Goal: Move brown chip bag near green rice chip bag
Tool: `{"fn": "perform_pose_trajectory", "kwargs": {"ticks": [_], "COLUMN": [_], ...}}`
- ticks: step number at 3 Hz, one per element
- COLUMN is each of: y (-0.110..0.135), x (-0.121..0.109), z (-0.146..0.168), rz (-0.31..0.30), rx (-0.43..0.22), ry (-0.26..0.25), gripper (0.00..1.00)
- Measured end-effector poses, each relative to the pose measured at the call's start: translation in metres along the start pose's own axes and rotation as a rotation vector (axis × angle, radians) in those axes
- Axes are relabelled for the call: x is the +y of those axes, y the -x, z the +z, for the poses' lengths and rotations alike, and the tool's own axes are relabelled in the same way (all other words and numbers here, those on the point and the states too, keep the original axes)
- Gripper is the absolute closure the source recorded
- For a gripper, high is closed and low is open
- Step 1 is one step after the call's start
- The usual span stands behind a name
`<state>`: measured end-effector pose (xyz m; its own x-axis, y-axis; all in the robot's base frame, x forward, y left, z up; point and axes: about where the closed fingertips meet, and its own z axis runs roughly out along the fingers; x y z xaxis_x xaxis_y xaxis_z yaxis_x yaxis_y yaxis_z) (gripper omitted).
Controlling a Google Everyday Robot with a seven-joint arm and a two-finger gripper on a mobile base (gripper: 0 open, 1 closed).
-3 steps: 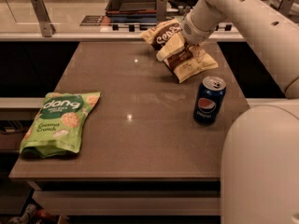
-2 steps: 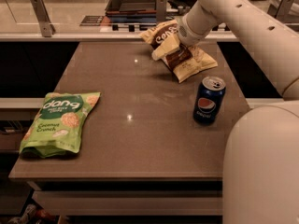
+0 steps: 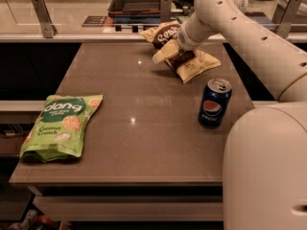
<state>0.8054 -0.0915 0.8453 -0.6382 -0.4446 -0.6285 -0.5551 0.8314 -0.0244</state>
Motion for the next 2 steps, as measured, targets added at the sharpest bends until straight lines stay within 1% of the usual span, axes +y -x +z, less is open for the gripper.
{"fn": "perform_pose_trajectory", "kwargs": {"ticks": [1, 2], "y": [-0.0088, -0.0092], "x": [-0.0064, -0.0046], "z": [0.0215, 0.0233], "rz": [-0.008, -0.009], "rx": [0.004, 0.007], "ry": [-0.015, -0.011], "gripper": [0.18, 0.41]}}
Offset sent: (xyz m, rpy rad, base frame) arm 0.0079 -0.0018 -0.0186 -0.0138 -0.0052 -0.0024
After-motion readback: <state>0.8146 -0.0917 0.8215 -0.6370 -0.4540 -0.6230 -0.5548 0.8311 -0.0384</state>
